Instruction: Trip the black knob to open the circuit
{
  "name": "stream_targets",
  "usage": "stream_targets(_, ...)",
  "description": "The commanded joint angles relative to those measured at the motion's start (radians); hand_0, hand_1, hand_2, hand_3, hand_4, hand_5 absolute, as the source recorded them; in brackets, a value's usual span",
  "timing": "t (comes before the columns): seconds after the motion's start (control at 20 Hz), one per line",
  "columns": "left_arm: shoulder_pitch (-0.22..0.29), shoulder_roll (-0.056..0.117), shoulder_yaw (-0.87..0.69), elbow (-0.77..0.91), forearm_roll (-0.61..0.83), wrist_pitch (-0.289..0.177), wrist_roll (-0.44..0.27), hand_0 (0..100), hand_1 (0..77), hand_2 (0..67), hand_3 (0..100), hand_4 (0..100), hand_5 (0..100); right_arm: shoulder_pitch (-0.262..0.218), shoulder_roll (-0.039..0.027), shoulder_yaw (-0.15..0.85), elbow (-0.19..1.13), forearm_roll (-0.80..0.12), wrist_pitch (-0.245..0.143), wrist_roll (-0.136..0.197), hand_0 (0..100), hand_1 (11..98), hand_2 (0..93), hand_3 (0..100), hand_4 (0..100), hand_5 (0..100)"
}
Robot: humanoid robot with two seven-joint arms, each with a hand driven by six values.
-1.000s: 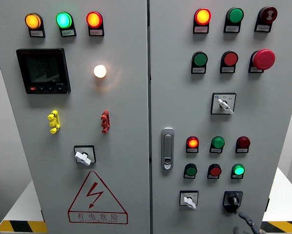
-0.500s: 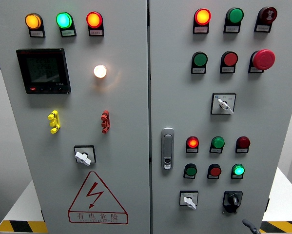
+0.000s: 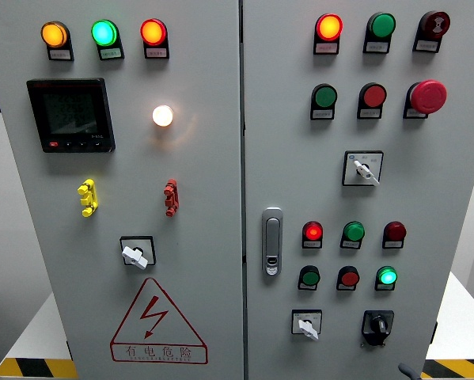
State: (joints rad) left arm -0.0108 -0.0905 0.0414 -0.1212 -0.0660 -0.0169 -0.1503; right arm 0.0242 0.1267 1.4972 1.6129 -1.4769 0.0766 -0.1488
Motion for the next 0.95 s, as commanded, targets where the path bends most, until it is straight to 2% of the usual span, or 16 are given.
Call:
stream_targets(0.0, 0.0, 0.0, 0.0, 0.0, 0.0, 0.0, 0.0, 0, 3.0, 12.9, 21, 7, 2, -0.001, 0.0022, 0.006, 0.005, -0.002, 0.0, 0.0, 75, 48.6, 4.9, 23, 19, 42)
stream_targets(0.05, 0.0, 0.0, 0.0, 0.0, 0.0, 0.0, 0.0, 0, 3.0, 12.9, 21, 7, 2, -0.001, 0.0052, 0.008, 0.007, -0.003, 0.0, 0.0, 75, 48.6, 5.2, 22, 18, 40)
stream_targets(0.15, 0.0, 0.0, 0.0, 0.0, 0.0, 0.0, 0.0, 0, 3.0, 12.9, 21, 7, 2, -0.001, 0.0068, 0.008, 0.008, -0.003, 0.0, 0.001, 75, 48.6, 5.3, 22, 17, 38)
stream_targets(0.85, 0.002, 0.002, 0.0, 0.0, 0.0, 0.0, 0.0, 0, 3.1, 12.9, 21, 7, 2, -0.006, 0.0068, 0.021, 0.01, -0.005, -0.003, 0.0, 77, 48.1, 6.0, 20, 17, 35)
stream_targets(0.9, 0.002, 0.002, 0.0, 0.0, 0.0, 0.0, 0.0, 0, 3.1, 12.9, 21, 7, 2, -0.006, 0.0083, 0.021, 0.01, -0.005, -0.006, 0.0, 77, 47.9, 6.1, 20, 17, 35)
